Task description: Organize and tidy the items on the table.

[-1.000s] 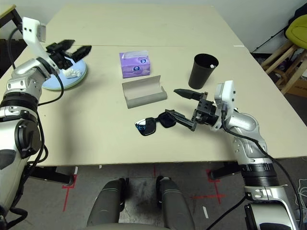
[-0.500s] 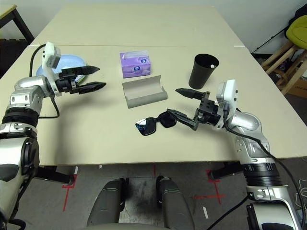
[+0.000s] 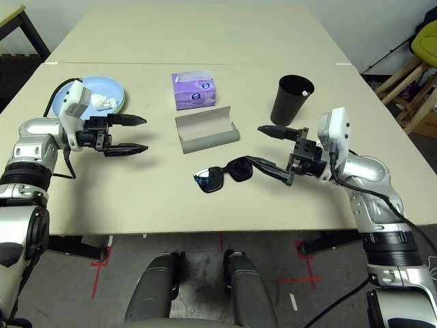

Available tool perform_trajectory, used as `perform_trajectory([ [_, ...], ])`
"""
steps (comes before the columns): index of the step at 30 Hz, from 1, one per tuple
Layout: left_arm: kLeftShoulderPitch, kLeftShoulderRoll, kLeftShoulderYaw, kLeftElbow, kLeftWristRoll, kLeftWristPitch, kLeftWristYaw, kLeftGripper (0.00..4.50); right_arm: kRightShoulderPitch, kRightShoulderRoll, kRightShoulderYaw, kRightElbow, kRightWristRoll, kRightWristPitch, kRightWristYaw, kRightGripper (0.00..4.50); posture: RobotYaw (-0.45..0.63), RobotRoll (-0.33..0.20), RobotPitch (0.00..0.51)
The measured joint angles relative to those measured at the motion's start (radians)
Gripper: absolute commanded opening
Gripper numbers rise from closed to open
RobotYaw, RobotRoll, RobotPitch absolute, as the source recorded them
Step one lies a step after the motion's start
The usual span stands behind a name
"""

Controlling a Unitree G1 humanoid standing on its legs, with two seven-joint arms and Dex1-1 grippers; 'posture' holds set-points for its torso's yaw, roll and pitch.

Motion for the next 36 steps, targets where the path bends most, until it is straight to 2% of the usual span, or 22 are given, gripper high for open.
perform_trajectory([
  [6, 0.028, -0.016, -0.012, -0.076, -0.025, 0.008, -0.003, 4.47, -0.045, -0.008, 0.013, -0.023, -0.012, 0.027, 0.003, 4.5, 0.12, 0.0, 0.216],
  [11, 0.084, -0.022, -0.011, -0.168, -0.043, 0.042, -0.003, 4.47, -0.056, -0.01, 0.072, -0.098, -0.041, 0.075, -0.005, 4.5, 0.13, 0.0, 0.228],
  [20, 0.17, -0.021, -0.01, -0.337, -0.076, 0.125, 0.025, 4.47, -0.104, -0.109, 0.151, -0.249, -0.125, 0.28, -0.074, 4.5, 0.14, 0.0, 0.276],
  [26, 0.213, -0.029, -0.011, -0.394, -0.094, 0.147, 0.056, 4.47, -0.146, -0.187, 0.22, -0.332, -0.223, 0.361, -0.097, 4.5, 0.16, 0.0, 0.276],
  [31, 0.223, -0.04, -0.011, -0.423, -0.1, 0.15, 0.084, 4.47, -0.216, -0.2, 0.277, -0.359, -0.236, 0.394, -0.057, 4.5, 0.19, 0.0, 0.269],
  [36, 0.235, -0.049, -0.013, -0.455, -0.107, 0.155, 0.103, 4.47, -0.326, -0.257, 0.344, -0.354, -0.279, 0.405, 0.036, 4.5, 0.2, 0.0, 0.271],
])
